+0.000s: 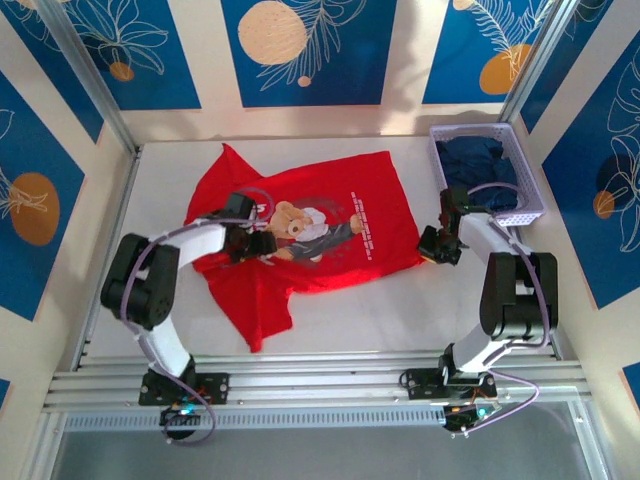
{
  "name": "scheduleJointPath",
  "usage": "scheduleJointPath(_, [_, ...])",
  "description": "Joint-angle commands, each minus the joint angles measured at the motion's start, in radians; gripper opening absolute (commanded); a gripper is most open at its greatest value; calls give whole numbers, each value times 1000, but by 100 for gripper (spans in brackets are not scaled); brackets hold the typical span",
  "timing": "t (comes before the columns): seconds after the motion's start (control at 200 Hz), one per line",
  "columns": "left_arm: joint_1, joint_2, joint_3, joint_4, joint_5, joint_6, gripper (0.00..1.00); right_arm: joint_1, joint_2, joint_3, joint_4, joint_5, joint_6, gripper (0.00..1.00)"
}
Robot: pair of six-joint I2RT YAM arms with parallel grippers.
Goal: Fold the inside-out t-shirt
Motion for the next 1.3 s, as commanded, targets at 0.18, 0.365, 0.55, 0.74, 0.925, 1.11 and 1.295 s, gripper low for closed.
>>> scheduleJointPath(0.18, [19, 121, 261, -45, -4, 106, 74, -17, 119, 181, 5, 11, -36, 0])
scheduleJointPath(0.365, [-68, -226, -67, -44, -36, 81, 78, -19, 102, 155, 6, 15, -56, 0])
scheduleJointPath(0.55, [-128, -528, -392, -171, -117, -53, 76, -19, 84, 126, 18, -11, -57, 0])
scheduleJointPath(0.74, [-128, -574, -481, -200, -89, -34, 61, -18, 76, 128, 20, -25, -61, 0])
scheduleJointPath(0.925, [-136, -515, -453, -153, -88, -4, 62, -17, 67, 124, 18, -33, -63, 0])
scheduleJointPath(1.11, [-141, -415, -445, -93, -47, -11, 48, -17, 51, 117, 17, -28, -68, 0])
scheduleJointPath(1.295, [-143, -409, -415, -88, -68, 7, 17, -16, 55, 117, 20, -39, -68, 0])
